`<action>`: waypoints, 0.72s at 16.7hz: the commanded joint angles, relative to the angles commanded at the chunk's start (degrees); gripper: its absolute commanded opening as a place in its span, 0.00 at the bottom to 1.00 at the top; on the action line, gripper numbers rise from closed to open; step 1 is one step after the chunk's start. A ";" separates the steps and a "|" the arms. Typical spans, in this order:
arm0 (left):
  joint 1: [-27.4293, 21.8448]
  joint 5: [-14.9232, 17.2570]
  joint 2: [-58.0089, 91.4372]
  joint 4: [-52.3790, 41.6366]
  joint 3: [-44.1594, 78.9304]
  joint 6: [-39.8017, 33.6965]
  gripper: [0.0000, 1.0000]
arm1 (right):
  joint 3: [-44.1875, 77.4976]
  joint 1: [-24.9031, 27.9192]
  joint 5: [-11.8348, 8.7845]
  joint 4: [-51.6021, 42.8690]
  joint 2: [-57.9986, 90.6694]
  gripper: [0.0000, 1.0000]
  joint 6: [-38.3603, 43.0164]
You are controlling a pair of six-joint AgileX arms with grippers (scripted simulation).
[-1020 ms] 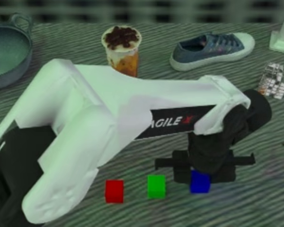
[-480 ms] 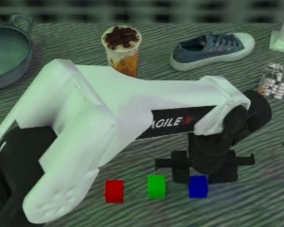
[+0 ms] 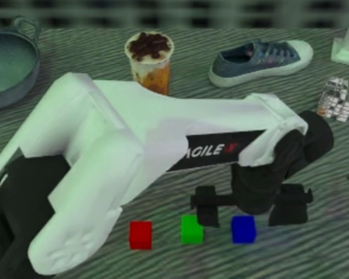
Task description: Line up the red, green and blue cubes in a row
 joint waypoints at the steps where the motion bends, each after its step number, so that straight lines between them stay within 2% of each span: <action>1: 0.00 0.00 0.00 0.00 0.00 0.00 1.00 | 0.00 0.00 0.00 0.00 0.00 1.00 0.00; 7: 0.01 0.07 -0.31 -1.01 0.93 -0.04 1.00 | 0.00 0.00 0.00 0.00 0.00 1.00 0.00; 12: 0.52 0.09 -2.88 -11.02 7.63 -0.38 1.00 | 0.00 0.00 0.00 0.00 0.00 1.00 0.00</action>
